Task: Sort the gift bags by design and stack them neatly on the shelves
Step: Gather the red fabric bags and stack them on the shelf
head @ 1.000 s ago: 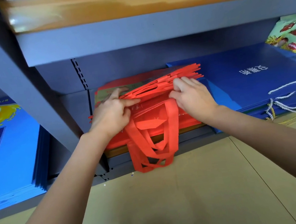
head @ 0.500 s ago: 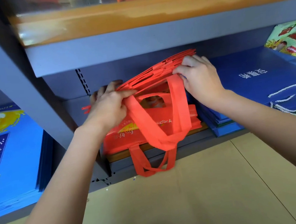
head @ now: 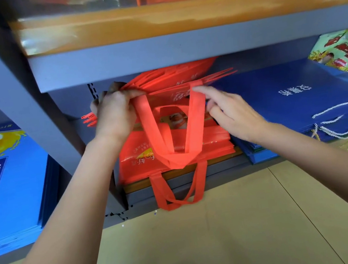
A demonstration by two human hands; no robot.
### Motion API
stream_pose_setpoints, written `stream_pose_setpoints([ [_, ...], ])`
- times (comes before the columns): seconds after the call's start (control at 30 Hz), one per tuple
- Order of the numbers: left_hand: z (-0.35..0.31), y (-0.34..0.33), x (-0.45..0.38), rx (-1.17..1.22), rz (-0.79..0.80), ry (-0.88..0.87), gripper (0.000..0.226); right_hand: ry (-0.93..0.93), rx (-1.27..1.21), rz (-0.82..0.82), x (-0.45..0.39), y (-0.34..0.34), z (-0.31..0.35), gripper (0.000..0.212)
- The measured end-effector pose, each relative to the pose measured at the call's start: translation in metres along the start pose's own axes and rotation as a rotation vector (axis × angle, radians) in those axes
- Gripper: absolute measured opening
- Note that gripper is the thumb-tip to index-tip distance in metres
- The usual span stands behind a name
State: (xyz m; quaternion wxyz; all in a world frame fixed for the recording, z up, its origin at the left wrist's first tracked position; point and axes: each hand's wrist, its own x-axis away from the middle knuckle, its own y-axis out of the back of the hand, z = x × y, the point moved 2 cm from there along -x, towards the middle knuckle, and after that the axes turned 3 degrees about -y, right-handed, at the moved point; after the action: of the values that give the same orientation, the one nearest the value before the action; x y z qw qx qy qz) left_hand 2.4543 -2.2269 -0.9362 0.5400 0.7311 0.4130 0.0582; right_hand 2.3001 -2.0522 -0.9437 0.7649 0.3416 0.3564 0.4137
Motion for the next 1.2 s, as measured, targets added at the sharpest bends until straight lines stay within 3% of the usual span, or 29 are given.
stream_pose_setpoints([
  [0.13,-0.006,0.001,-0.006,-0.039,-0.034,0.054,0.048,-0.14,-0.524,0.22,0.012,-0.01,0.006,0.044],
  [0.23,-0.013,-0.001,-0.008,-0.054,-0.069,0.078,0.039,-0.091,-0.263,0.182,0.003,-0.019,0.001,0.033],
  [0.33,-0.016,-0.001,-0.007,-0.085,-0.097,0.065,0.041,-0.186,-0.059,0.172,-0.009,-0.028,-0.008,0.03],
  [0.5,-0.01,0.001,-0.009,-0.096,-0.106,0.071,0.041,-0.374,-0.201,0.279,-0.016,-0.042,-0.022,0.034],
  [0.63,-0.011,0.001,-0.008,-0.103,-0.099,0.071,0.044,-0.416,-0.63,0.175,-0.015,-0.048,-0.017,0.032],
  [0.83,-0.006,0.003,-0.013,-0.08,-0.127,0.074,0.039,-0.123,-0.236,-0.368,-0.01,0.006,-0.01,0.01],
  [0.9,-0.007,0.004,-0.016,-0.088,-0.111,0.051,0.038,-0.08,-0.2,-0.479,-0.008,0.022,-0.005,0.009],
  [0.97,-0.009,0.002,-0.016,-0.092,-0.099,0.025,0.038,-0.019,-0.144,-0.444,-0.013,0.024,0.001,0.017],
  [1.07,-0.01,0.0,-0.013,-0.105,-0.086,-0.003,0.041,0.058,0.013,-0.254,-0.028,0.008,0.004,0.033],
  [1.13,-0.009,0.0,-0.012,-0.106,-0.087,-0.028,0.041,0.03,0.092,-0.163,-0.045,-0.001,0.001,0.035],
  [1.2,-0.009,0.001,-0.012,-0.091,-0.065,-0.057,0.041,-0.012,0.108,-0.18,-0.063,-0.003,-0.001,0.031],
])
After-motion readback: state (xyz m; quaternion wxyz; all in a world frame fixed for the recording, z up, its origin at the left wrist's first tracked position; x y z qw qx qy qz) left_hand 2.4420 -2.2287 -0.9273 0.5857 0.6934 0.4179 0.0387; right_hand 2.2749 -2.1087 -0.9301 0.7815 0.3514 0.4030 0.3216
